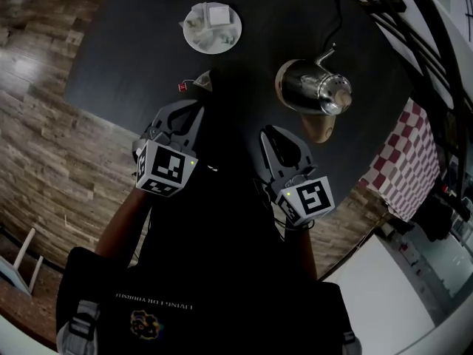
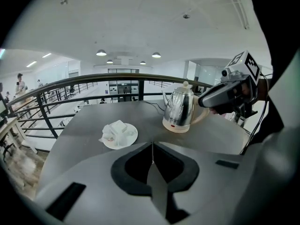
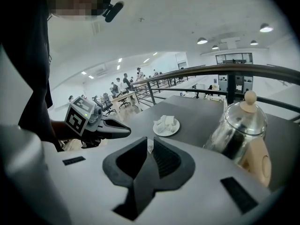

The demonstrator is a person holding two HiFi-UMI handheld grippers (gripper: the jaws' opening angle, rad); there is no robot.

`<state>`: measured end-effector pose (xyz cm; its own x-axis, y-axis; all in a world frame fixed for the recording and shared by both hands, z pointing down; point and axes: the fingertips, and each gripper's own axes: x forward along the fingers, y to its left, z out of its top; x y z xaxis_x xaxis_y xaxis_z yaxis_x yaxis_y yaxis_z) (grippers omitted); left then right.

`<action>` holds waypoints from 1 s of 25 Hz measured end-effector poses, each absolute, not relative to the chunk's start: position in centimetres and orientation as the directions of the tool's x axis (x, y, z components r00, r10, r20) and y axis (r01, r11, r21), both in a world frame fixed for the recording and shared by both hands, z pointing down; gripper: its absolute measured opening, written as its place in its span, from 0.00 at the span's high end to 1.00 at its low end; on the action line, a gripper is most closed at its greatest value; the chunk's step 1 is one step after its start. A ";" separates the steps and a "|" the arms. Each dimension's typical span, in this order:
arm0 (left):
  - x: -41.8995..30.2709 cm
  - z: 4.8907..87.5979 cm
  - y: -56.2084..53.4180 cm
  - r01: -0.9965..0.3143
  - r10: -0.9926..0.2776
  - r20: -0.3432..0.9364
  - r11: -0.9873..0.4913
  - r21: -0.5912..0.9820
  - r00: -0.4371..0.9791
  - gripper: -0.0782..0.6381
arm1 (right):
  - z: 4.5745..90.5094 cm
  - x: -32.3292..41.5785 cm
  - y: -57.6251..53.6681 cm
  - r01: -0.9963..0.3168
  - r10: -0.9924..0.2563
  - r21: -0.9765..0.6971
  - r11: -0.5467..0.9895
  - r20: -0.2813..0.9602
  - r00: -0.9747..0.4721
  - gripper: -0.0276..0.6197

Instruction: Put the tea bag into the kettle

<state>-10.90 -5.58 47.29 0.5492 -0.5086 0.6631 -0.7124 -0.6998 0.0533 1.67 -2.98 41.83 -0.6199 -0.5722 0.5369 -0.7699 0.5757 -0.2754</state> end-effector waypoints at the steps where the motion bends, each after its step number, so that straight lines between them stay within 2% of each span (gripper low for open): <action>1: -11.0 47.8 -5.9 -0.712 -0.507 0.673 -0.701 0.042 0.539 0.88 | 42.0 1.8 -3.2 -0.771 -0.569 -0.277 0.573 0.542 -0.618 0.90; 9: -11.5 51.4 -8.1 -0.702 -0.458 0.728 -0.711 0.044 0.510 0.87 | 43.3 2.1 -4.7 -0.772 -0.550 -0.286 0.568 0.566 -0.614 0.90; 12: -11.6 52.7 -8.8 -0.695 -0.438 0.752 -0.718 0.037 0.492 0.81 | 43.6 1.9 -5.1 -0.776 -0.551 -0.296 0.557 0.568 -0.612 0.87; 16: -11.6 54.4 -9.5 -0.679 -0.413 0.777 -0.734 0.025 0.475 0.78 | 44.1 1.9 -5.6 -0.784 -0.555 -0.297 0.545 0.574 -0.603 0.86; 25: -10.6 56.9 -10.0 -0.637 -0.353 0.803 -0.770 0.042 0.480 0.78 | 44.6 2.5 -6.3 -0.806 -0.558 -0.292 0.515 0.599 -0.574 0.86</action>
